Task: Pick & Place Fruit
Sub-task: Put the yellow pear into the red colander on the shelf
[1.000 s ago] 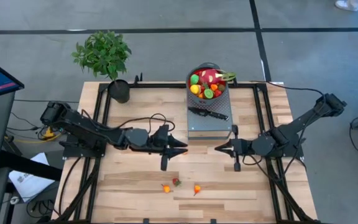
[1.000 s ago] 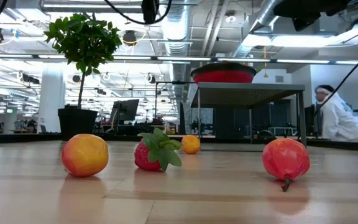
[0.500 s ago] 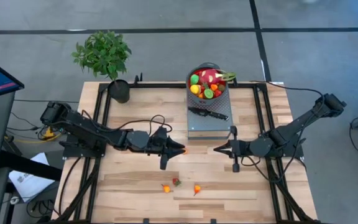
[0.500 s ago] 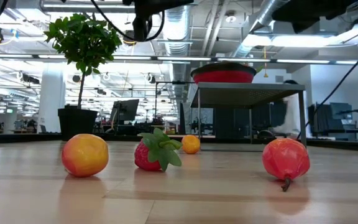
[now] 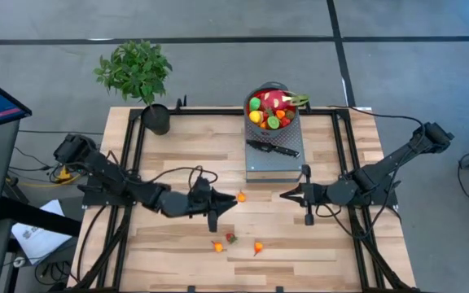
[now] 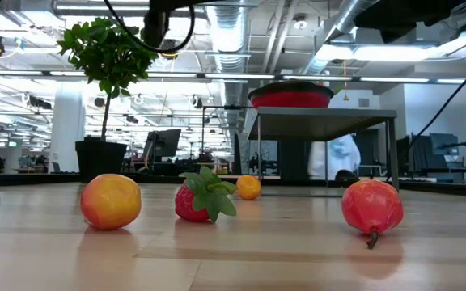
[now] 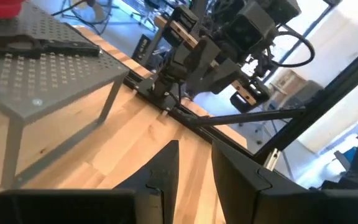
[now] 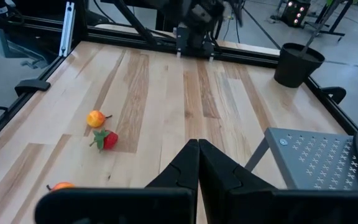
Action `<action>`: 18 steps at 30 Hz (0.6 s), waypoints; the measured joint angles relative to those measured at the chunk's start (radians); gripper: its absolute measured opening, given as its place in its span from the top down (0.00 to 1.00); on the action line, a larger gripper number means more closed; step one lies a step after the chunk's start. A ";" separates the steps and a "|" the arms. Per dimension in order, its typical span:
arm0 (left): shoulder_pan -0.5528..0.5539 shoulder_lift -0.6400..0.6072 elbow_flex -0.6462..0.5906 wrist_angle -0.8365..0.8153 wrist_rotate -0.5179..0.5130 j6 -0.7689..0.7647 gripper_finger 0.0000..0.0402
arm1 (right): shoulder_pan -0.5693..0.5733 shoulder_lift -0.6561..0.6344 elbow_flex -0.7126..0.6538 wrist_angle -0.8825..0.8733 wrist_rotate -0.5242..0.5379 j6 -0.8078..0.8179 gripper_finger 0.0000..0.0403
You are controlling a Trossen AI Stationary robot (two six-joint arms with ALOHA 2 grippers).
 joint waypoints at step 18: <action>-0.024 0.261 0.000 0.272 -0.066 -0.085 0.78 | 0.007 0.000 0.000 0.000 0.000 0.002 1.00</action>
